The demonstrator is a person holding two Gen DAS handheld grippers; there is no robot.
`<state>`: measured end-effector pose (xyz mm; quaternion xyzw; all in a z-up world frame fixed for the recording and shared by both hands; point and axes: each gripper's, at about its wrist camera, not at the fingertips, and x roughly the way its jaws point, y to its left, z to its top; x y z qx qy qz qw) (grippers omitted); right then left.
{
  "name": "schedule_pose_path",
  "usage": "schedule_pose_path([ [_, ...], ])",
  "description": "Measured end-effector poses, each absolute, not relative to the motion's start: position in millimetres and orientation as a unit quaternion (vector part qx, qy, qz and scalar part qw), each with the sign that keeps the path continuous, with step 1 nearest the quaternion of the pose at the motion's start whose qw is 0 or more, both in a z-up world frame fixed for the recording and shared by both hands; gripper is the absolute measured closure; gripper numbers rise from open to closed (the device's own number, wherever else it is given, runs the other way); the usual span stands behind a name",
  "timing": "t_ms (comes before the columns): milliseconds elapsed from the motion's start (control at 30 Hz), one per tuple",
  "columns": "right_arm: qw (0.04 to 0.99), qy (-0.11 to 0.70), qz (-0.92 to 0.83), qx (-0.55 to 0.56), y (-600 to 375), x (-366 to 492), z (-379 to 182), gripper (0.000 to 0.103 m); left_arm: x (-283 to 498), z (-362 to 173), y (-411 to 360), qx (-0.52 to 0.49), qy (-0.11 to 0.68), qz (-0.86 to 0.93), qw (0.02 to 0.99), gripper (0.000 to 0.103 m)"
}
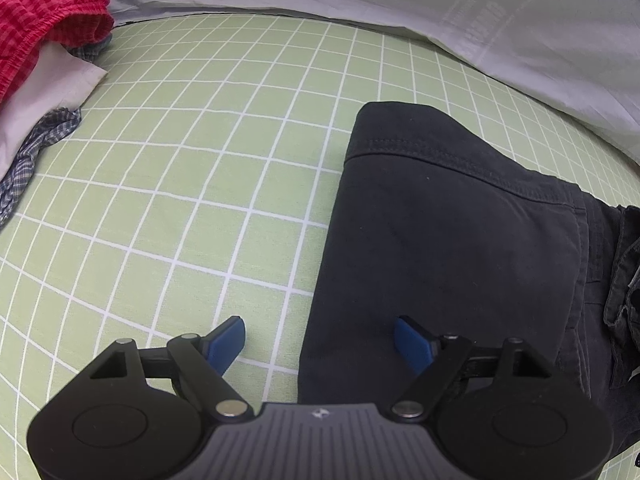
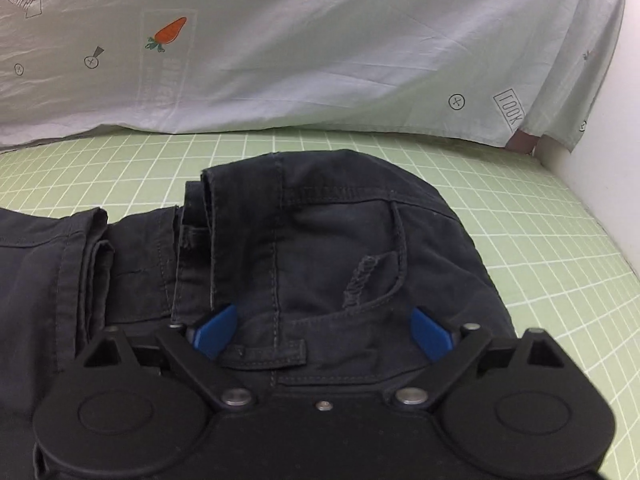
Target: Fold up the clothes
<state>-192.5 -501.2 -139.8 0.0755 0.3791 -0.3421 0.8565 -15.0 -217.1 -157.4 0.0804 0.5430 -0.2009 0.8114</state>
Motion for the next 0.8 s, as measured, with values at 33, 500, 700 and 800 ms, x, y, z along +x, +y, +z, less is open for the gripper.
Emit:
schedule_pose_path([
  [33, 0.855, 0.384, -0.341, 0.077, -502, -193, -138, 0.008, -15, -159, -218, 0.078, 0.545, -0.201, 0.810, 0.019],
  [500, 0.839, 0.444, -0.310, 0.048, -454, -223, -110, 0.006, -28, -162, -225, 0.086, 0.535, -0.224, 0.810, 0.017],
  [700, 0.819, 0.427, -0.374, 0.084, -453, -264, -100, 0.006, -42, -158, -230, 0.096, 0.514, -0.246, 0.816, 0.040],
  [800, 0.802, 0.426, -0.405, 0.109, -455, -289, -104, 0.006, -46, -155, -231, 0.100, 0.510, -0.243, 0.819, 0.059],
])
